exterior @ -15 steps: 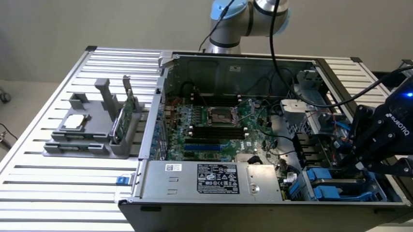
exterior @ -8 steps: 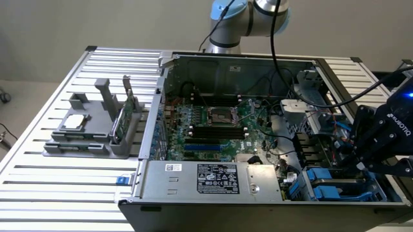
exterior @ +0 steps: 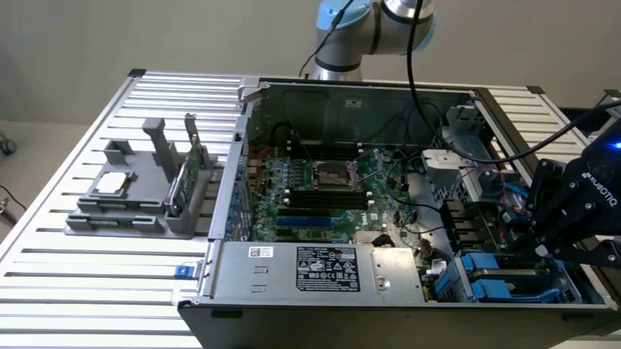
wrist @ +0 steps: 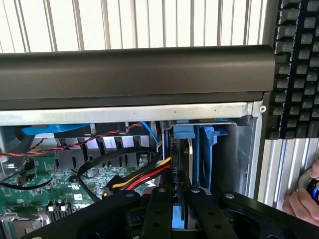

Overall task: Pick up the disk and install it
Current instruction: 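Insert the first disk wire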

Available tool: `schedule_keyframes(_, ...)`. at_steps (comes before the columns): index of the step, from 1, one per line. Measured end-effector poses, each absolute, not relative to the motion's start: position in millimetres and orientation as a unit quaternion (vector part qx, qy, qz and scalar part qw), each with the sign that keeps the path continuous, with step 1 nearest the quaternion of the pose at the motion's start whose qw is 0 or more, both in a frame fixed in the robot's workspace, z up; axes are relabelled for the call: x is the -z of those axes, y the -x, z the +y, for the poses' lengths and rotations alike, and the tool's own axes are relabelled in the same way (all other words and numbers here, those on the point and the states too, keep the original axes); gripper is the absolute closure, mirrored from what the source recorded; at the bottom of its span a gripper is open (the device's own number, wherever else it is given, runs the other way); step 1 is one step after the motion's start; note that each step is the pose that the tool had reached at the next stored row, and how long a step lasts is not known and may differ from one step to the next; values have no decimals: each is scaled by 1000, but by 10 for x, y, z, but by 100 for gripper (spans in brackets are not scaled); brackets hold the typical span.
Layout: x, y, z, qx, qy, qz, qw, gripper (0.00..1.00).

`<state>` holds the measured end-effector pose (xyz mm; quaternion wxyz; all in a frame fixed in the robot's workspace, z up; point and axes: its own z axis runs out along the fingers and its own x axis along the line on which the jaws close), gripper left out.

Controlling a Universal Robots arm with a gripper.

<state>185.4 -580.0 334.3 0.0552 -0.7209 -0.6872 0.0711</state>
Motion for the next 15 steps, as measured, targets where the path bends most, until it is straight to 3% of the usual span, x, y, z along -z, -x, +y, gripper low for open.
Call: schedule_keyframes(15,-3333,-1855,-5838,-64,720,-688,63,83)
